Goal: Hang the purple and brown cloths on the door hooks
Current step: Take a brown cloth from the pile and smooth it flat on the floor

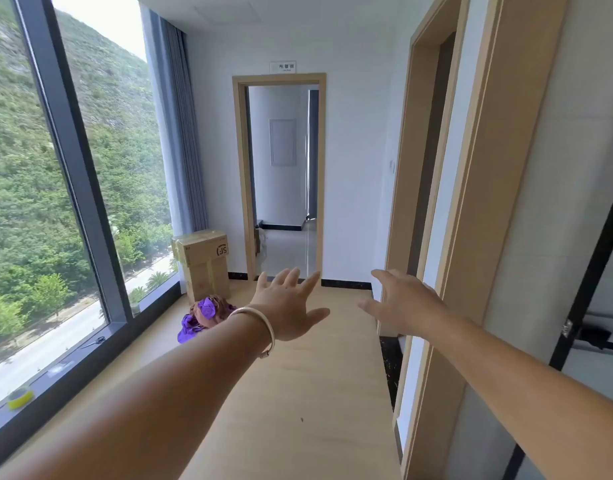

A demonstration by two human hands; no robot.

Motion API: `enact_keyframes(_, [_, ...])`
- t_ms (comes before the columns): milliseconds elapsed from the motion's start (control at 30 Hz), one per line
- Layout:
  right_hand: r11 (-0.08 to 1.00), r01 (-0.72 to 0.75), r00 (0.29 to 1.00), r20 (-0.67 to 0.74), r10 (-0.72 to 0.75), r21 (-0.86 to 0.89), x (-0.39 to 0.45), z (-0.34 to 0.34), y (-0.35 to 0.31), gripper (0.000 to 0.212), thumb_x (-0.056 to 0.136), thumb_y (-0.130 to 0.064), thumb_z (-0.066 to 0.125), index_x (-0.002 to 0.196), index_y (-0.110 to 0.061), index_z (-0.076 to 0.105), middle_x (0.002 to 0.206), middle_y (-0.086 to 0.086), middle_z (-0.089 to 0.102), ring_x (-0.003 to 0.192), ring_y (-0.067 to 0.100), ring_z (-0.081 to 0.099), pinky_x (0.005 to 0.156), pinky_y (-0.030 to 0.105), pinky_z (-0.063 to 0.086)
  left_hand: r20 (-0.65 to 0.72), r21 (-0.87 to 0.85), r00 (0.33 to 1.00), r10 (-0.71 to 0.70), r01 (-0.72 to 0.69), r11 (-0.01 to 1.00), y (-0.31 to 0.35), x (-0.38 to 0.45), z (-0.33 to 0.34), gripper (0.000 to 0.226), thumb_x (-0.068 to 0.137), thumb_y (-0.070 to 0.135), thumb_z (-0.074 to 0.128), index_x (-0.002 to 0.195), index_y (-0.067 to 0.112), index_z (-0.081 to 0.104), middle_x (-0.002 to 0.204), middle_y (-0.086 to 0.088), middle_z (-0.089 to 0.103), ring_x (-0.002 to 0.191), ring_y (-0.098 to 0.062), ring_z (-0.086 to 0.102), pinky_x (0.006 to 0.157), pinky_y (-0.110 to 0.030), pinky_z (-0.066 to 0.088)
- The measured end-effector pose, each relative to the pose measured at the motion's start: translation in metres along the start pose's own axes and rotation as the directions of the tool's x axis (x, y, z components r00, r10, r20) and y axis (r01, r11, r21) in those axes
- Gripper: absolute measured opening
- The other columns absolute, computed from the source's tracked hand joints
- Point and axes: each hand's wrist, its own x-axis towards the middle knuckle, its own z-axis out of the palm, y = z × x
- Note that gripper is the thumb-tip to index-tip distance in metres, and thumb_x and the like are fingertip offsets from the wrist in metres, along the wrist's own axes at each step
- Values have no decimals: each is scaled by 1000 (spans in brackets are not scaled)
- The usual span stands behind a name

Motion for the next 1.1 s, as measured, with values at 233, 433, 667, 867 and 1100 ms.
enact_keyframes(233, [998, -52, 999, 12, 52, -41, 75, 16, 4, 76, 88, -68, 40, 151, -30, 20, 157, -5, 24, 143, 22, 25, 113, 48, 26, -21, 42, 999, 35, -34, 999, -27, 76, 12, 78, 91, 72, 24, 153, 35, -6, 163, -4, 6, 150, -25, 0, 118, -58, 0])
enact_keyframes(433, [996, -55, 998, 4, 55, -77, 146, 41, -6, 73, 89, -67, 39, 150, -31, 22, 157, -5, 26, 144, 23, 23, 115, 49, 22, -18, 54, 999, 41, -40, 998, -73, 139, 26, 77, 91, 71, 23, 153, 35, -5, 163, -5, 5, 150, -26, 0, 116, -58, -3])
enact_keyframes(667, [996, -57, 998, -26, 56, -74, 222, 61, -20, 73, 89, -66, 38, 150, -29, 23, 156, -4, 28, 143, 21, 25, 114, 46, 23, -4, 56, 1000, 26, -26, 998, -124, 211, 41, 76, 91, 72, 19, 153, 36, -6, 163, -5, 5, 150, -26, -1, 117, -58, -2])
enact_keyframes(867, [995, -58, 998, -1, 58, -76, 285, 72, -22, 73, 90, -65, 38, 151, -28, 20, 157, -5, 24, 144, 19, 21, 115, 46, 21, 13, 49, 1000, 13, -14, 999, -151, 266, 44, 75, 92, 71, 19, 153, 35, -6, 163, -6, 4, 150, -25, -2, 117, -58, -1])
enact_keyframes(1100, [995, -23, 1000, -11, 22, -93, 375, 92, -3, 72, 92, -63, 38, 151, -28, 18, 157, -4, 24, 144, 18, 20, 116, 47, 19, 23, 41, 1000, -10, 9, 999, -170, 352, 61, 74, 93, 70, 20, 153, 36, -7, 163, -5, 3, 150, -25, -3, 118, -58, -1])
